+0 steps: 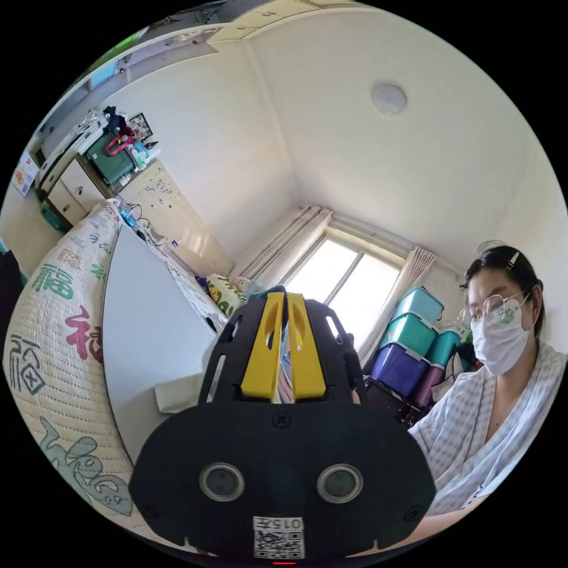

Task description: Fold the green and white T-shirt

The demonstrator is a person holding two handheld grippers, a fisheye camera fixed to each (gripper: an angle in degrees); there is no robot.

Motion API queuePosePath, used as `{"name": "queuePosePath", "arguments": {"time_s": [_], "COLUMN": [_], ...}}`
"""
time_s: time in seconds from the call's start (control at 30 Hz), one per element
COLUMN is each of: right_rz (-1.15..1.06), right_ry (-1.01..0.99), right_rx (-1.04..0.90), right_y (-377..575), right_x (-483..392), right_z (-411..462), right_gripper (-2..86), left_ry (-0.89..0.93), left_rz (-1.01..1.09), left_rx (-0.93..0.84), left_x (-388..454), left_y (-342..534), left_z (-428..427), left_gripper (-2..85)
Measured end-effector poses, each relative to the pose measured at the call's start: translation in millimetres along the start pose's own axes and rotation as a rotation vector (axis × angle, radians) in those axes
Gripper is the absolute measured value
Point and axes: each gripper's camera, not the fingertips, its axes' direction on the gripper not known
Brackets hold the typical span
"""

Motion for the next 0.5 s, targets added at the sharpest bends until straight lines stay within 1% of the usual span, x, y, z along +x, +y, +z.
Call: {"name": "queuePosePath", "arguments": {"time_s": [0.07, 0.13, 0.2, 0.23, 0.3, 0.37, 0.43, 0.5], "right_rz": [-0.043, -0.135, -0.256, -0.279, -0.422, -0.526, -0.545, -0.558], "right_ry": [0.064, 0.006, -0.119, -0.122, -0.051, -0.014, 0.011, 0.116], "right_rx": [0.025, 0.027, -0.126, -0.172, -0.369, -0.484, -0.537, -0.563], "right_y": [-13, -27, -48, -52, -55, -55, -59, -63], "right_x": [-23, -46, -77, -86, -126, -155, -171, -182], "right_z": [5, 13, 54, 69, 135, 178, 210, 245], "right_gripper": [1.4, 1.4, 1.8, 2.6, 5.6, 6.9, 7.4, 8.2], "left_ry": [-0.027, -0.017, 0.051, 0.067, 0.088, 0.065, 0.022, -0.047], "left_rz": [-0.002, -0.028, -0.072, -0.081, -0.096, -0.089, -0.073, -0.044], "left_rx": [0.008, 0.021, 0.038, 0.04, 0.044, 0.037, 0.021, 0.008], "left_x": [-2, -8, -19, -21, -24, -23, -20, -16], "left_y": [-1, -2, -3, -3, -2, -3, -4, -4], "left_z": [-4, -7, -9, -9, -8, -7, -6, -6], "left_gripper": [-0.7, -0.7, -0.7, -0.7, -0.7, -0.7, -0.7, -0.7]}}
